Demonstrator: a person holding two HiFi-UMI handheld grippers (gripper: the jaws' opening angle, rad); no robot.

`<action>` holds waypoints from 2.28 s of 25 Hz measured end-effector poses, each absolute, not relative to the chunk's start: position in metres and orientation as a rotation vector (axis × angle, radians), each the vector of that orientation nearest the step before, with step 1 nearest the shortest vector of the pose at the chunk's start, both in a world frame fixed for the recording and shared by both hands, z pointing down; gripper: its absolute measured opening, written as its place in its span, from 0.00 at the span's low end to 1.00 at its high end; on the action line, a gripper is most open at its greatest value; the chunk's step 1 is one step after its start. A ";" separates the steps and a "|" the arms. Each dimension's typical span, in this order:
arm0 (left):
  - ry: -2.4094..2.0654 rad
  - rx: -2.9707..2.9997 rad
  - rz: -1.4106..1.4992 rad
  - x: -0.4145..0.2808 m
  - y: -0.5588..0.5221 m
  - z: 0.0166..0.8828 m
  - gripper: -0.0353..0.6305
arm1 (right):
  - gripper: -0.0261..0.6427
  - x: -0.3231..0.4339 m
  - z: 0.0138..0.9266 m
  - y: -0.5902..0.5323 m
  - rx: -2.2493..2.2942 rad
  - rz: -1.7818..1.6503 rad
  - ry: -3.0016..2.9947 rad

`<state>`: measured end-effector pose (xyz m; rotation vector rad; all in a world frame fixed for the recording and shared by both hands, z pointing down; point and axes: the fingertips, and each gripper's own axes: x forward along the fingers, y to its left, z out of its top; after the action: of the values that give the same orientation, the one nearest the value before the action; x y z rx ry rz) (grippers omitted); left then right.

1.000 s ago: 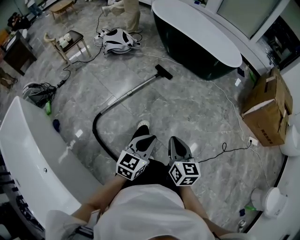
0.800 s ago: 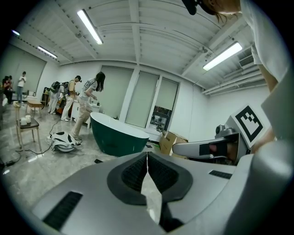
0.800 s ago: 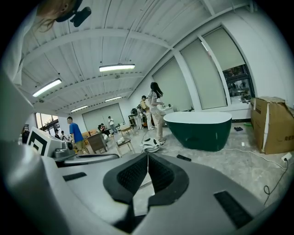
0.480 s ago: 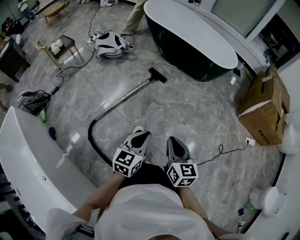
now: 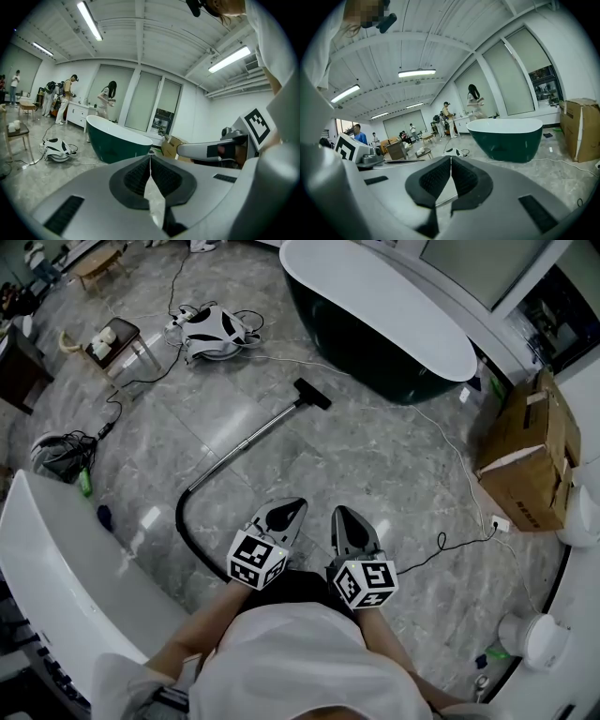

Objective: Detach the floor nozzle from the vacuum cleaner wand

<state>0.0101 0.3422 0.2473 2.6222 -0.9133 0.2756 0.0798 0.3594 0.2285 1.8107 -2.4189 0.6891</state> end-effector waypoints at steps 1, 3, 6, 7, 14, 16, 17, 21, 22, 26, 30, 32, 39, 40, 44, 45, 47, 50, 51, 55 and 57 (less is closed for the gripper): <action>-0.916 2.617 0.278 0.008 0.337 0.248 0.07 | 0.06 0.079 0.228 0.353 1.805 0.690 -2.418; -0.925 2.605 0.279 0.003 0.324 0.247 0.07 | 0.06 0.077 0.227 0.339 1.800 0.698 -2.417; -0.935 2.600 0.270 -0.004 0.300 0.244 0.07 | 0.06 0.073 0.225 0.316 1.805 0.704 -2.415; -0.935 2.601 0.267 -0.005 0.292 0.242 0.07 | 0.06 0.071 0.224 0.309 1.805 0.701 -2.416; -0.888 2.622 0.255 -0.009 0.244 0.235 0.07 | 0.06 0.060 0.222 0.258 1.803 0.710 -2.411; -0.871 2.626 0.254 -0.011 0.232 0.236 0.07 | 0.06 0.056 0.224 0.244 1.802 0.726 -2.411; -0.869 2.625 0.258 -0.013 0.225 0.237 0.07 | 0.06 0.054 0.225 0.238 1.800 0.731 -2.412; -0.869 2.619 0.283 -0.019 0.199 0.242 0.07 | 0.06 0.046 0.228 0.214 1.792 0.749 -2.412; -0.869 2.618 0.284 -0.021 0.193 0.242 0.07 | 0.06 0.045 0.229 0.209 1.792 0.752 -2.410; -0.864 2.617 0.291 -0.028 0.171 0.246 0.07 | 0.06 0.040 0.236 0.188 1.807 0.773 -2.397; -0.853 2.631 0.299 -0.033 0.150 0.251 0.07 | 0.06 0.040 0.244 0.166 1.832 0.792 -2.387; -0.863 2.627 0.295 -0.037 0.138 0.251 0.07 | 0.06 0.038 0.245 0.155 1.838 0.791 -2.384; -0.896 2.589 0.195 -0.043 0.113 0.241 0.07 | 0.06 0.030 0.244 0.137 1.820 0.767 -2.400; -0.890 2.593 0.189 -0.043 0.114 0.241 0.07 | 0.06 0.030 0.244 0.136 1.820 0.764 -2.402; -0.882 2.588 0.192 -0.041 0.114 0.243 0.07 | 0.06 0.035 0.244 0.132 1.824 0.765 -2.404; -0.885 2.587 0.199 -0.041 0.113 0.244 0.07 | 0.06 0.036 0.244 0.130 1.827 0.772 -2.402; -0.893 2.583 0.215 -0.042 0.109 0.246 0.07 | 0.06 0.039 0.246 0.126 1.833 0.790 -2.398; -0.920 2.561 0.228 -0.042 0.098 0.250 0.07 | 0.06 0.041 0.250 0.120 1.826 0.815 -2.403; -0.926 2.554 0.229 -0.040 0.092 0.252 0.07 | 0.06 0.043 0.251 0.116 1.817 0.814 -2.409; -0.907 2.565 0.253 -0.016 0.069 0.258 0.07 | 0.06 0.070 0.253 0.085 1.809 0.787 -2.418; -0.909 2.579 0.264 -0.005 0.050 0.257 0.07 | 0.06 0.088 0.251 0.064 1.838 0.810 -2.425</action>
<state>-0.0050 0.0501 0.2569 2.5793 -0.9095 0.2636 0.0879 0.0637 0.2513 1.8380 -2.4249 0.8098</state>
